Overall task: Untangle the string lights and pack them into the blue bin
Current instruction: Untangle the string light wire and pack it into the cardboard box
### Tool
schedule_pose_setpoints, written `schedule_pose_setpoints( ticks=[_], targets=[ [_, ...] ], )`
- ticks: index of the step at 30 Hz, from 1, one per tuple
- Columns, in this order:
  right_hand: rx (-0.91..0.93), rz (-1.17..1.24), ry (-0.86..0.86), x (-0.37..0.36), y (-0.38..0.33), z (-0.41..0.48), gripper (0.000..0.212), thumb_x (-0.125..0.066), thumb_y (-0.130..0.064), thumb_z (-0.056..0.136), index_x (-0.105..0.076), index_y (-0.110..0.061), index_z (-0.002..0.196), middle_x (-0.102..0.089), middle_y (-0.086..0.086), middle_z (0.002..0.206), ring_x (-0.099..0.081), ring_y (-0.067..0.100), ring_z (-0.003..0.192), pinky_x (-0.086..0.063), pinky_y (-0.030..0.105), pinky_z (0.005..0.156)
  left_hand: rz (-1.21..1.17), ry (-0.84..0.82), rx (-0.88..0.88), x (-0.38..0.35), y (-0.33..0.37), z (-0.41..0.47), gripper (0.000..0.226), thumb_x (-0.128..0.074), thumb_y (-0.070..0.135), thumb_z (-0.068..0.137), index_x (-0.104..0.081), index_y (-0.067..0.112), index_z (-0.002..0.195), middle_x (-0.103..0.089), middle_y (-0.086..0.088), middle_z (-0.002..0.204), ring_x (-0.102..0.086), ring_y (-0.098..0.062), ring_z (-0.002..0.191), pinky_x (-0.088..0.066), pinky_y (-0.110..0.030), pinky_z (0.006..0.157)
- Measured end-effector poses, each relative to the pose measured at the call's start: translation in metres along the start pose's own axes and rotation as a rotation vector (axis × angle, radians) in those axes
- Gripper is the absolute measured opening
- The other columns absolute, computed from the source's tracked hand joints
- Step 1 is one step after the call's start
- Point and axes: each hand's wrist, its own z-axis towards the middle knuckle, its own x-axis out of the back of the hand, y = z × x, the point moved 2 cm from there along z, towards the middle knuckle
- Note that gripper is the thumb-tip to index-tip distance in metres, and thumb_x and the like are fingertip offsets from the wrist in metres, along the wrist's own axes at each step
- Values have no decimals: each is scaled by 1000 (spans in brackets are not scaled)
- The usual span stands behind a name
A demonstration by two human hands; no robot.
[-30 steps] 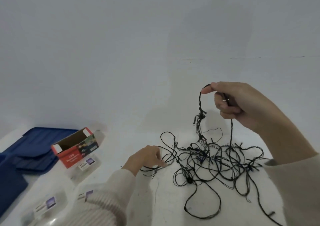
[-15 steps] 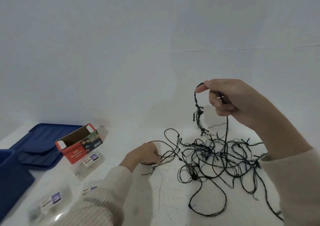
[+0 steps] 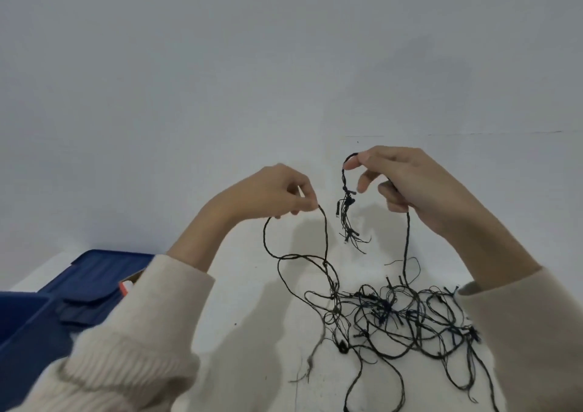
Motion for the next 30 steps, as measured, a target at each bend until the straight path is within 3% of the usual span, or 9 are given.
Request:
schedule_pose_setpoints(
  ticks=[3, 5, 8, 11, 14, 18, 24, 27, 30],
  targets=[
    [-47, 101, -128, -9, -6, 1, 25, -46, -30, 96, -69, -21, 102, -73, 8, 87, -19, 10, 36, -25, 19, 38, -147, 70, -89, 7, 22, -1, 10, -63, 22, 87, -68, 15, 82, -46, 9, 51, -43, -5, 48, -44, -21, 55],
    [-69, 187, -146, -10, -8, 2, 26, -45, -28, 97, -68, -18, 102, -66, 4, 68, -18, 9, 35, -23, 19, 37, -245, 100, -118, 10, 29, -3, 12, -65, 24, 86, -67, 13, 81, -42, 9, 50, -41, -7, 47, -45, -22, 53],
    [-83, 301, 38, 12, -16, 2, 25, -45, -23, 96, -68, -15, 93, -40, -3, 54, -17, 8, 37, -19, 19, 39, -299, -18, -71, 11, 17, -10, 15, -67, 26, 84, -67, 11, 81, -40, 7, 54, -40, -10, 51, -46, -21, 54],
    [-84, 331, 191, 35, -21, -4, 23, -45, -23, 95, -66, -15, 90, -35, -5, 50, -16, 8, 38, -18, 19, 39, -191, -128, 25, 12, -10, -17, 21, -61, 24, 89, -69, 6, 85, -47, 2, 58, -48, -13, 57, -54, -28, 68],
    [-49, 160, 169, 38, -22, -9, 24, -45, -22, 95, -67, -13, 90, -32, -2, 52, -17, 9, 38, -18, 19, 38, -326, -43, 20, 17, -13, -19, 24, -52, 24, 95, -68, 8, 87, -51, 1, 61, -56, -14, 61, -54, -34, 81],
    [-14, -21, 86, 29, -31, -13, 28, -42, -21, 98, -68, -13, 91, -50, 3, 52, -21, 11, 36, -25, 21, 39, -888, 111, -100, 32, 30, -19, 22, -44, 23, 97, -62, 13, 87, -38, 5, 53, -35, -9, 44, -41, -19, 46],
    [98, 171, 119, 25, -51, -13, 26, -43, -31, 98, -66, -17, 104, -70, 11, 102, -23, 12, 36, -31, 22, 41, -384, 125, -193, 38, 74, -13, 26, -47, 28, 97, -67, 11, 92, -44, 3, 57, -36, -11, 49, -34, -18, 47],
    [73, 196, -54, 16, -58, -13, 28, -41, -31, 99, -65, -19, 107, -69, 9, 78, -22, 13, 37, -31, 21, 40, -337, 141, -221, 33, 83, -7, 26, -53, 28, 94, -67, 8, 87, -45, 5, 54, -37, -11, 48, -33, -19, 46],
    [60, 212, 41, 22, -56, -10, 26, -43, -26, 97, -67, -16, 94, -41, -2, 53, -20, 10, 37, -25, 20, 38, -316, 125, -185, 35, 68, -7, 22, -64, 31, 86, -63, 12, 75, -45, 5, 56, -39, -10, 49, -35, -19, 48]
  ],
)
